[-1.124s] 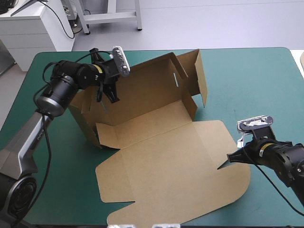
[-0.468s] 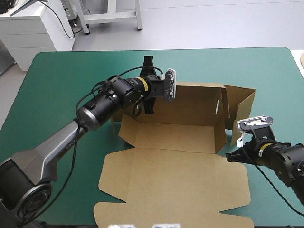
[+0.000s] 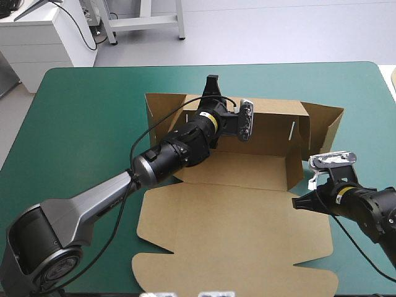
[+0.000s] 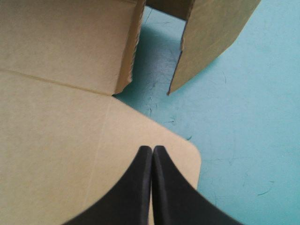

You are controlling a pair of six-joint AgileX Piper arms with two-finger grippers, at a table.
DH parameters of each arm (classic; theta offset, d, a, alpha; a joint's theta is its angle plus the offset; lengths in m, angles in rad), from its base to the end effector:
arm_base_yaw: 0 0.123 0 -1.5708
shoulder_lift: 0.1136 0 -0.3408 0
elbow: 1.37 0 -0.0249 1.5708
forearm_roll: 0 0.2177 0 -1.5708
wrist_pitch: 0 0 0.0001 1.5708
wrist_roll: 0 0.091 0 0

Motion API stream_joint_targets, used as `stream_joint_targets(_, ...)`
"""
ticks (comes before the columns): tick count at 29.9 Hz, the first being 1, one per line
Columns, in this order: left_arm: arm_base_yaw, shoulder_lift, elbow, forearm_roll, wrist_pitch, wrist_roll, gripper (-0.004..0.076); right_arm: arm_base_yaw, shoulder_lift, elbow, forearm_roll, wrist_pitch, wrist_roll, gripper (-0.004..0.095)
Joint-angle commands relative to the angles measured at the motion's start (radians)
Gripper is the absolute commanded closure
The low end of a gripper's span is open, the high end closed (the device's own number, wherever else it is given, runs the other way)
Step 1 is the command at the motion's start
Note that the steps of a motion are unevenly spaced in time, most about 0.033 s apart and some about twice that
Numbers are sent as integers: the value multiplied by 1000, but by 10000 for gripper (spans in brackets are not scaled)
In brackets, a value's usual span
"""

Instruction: Fold the box

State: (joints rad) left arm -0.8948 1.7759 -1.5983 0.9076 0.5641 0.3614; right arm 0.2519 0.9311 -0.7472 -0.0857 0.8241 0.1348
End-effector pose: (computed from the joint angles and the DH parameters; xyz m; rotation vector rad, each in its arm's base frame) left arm 0.2800 -0.2877 0.4150 1.6054 1.2625 0.6242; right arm 0.1011 0.0201 0.3492 -0.1916 2.4808 0.0603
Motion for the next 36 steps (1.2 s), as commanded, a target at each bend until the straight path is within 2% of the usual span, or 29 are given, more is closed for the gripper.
stream_joint_targets(1, -30, -49, 3, 215, -55, -169, 732, -7, -10, -63, -7, -34, 12, 929)
stream_joint_targets(5, -42, -49, 46, 250, -52, -215, 731, -7, -6, -147, -13, -10, 21, 929)
stream_joint_targets(10, -43, -49, 92, 255, -79, -255, 732, -7, 29, -257, -92, 4, 106, 929)
stream_joint_targets(13, -43, -49, 144, 316, -96, -279, 732, -7, 67, -320, -96, 16, 106, 929)
stream_joint_targets(16, -43, -49, 208, 472, -91, -405, 732, -7, 119, -400, -102, 37, 106, 929)
stream_joint_targets(19, -43, -49, 265, 596, -65, -536, 732, -7, 180, -483, -155, 55, 146, 929)
stream_joint_targets(22, -43, -49, 301, 656, -50, -603, 732, -7, 246, -569, -232, 63, 197, 929)
stream_joint_targets(25, -43, -49, 306, 644, -42, -603, 731, -42, 330, -666, -269, 85, 217, 929)
stream_joint_targets(27, -43, -49, 306, 651, -42, -603, 731, -91, 383, -718, -232, 91, 200, 929)
stream_joint_targets(32, -43, -49, 306, 651, -45, -603, 731, -246, 506, -824, 86, 91, -23, 929)
stream_joint_targets(36, -43, -49, 306, 651, -54, -607, 731, -322, 583, -865, 223, 91, -113, 929)
